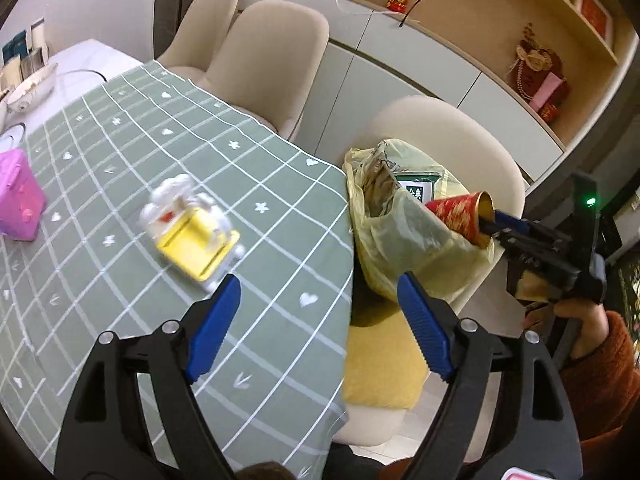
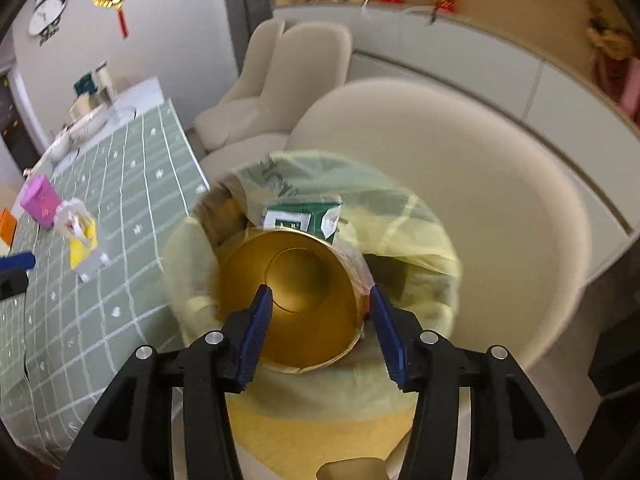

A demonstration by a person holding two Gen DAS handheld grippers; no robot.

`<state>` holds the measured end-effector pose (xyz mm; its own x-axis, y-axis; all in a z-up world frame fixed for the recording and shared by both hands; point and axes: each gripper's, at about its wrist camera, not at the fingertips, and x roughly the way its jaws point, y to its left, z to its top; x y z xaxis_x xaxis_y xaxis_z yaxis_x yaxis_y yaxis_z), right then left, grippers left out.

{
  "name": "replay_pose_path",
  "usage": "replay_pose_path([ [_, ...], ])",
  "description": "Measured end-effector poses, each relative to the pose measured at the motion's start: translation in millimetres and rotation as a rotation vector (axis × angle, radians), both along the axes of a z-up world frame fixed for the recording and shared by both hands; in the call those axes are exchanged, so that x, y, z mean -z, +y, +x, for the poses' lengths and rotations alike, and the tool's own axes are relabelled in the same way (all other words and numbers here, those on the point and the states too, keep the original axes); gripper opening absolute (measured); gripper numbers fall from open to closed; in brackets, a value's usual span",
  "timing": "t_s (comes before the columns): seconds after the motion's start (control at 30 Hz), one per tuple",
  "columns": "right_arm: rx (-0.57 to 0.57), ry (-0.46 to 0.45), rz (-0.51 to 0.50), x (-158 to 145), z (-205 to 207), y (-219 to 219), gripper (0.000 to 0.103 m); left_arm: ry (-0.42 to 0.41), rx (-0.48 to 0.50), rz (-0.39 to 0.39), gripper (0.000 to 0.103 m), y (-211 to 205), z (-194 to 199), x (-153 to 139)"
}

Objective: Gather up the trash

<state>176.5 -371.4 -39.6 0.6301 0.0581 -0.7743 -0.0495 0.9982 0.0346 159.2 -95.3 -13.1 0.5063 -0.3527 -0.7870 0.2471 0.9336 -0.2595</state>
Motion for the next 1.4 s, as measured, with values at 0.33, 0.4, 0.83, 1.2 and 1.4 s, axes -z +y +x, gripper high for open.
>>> replay_pose_path([
  [0.33, 0.055, -0.206, 0.125, -59, -126, 68, 0.048, -0.187, -0.002, 0.088, 0.077, 47, -83, -24],
  [0.4, 0.047, -0.244, 0.134, -65, -156, 95, 0.048, -0.225, 0.000, 0.102, 0.077, 56, -105, -28],
  [0.83, 0.047, -0.273, 0.092, -63, -249, 202, 0.048, -0.379, -0.082, 0.177, 0.077, 89, -193, -49],
  [1.2, 0.093, -0.284, 0.062, -65, -262, 211, 0.048, -0.360, -0.057, 0.180, 0.077, 97, -204, -45],
  [1.4, 0.095, -0.284, 0.056, -66, -261, 210, 0.048, -0.378, -0.044, 0.179, 0.077, 94, -204, -49],
])
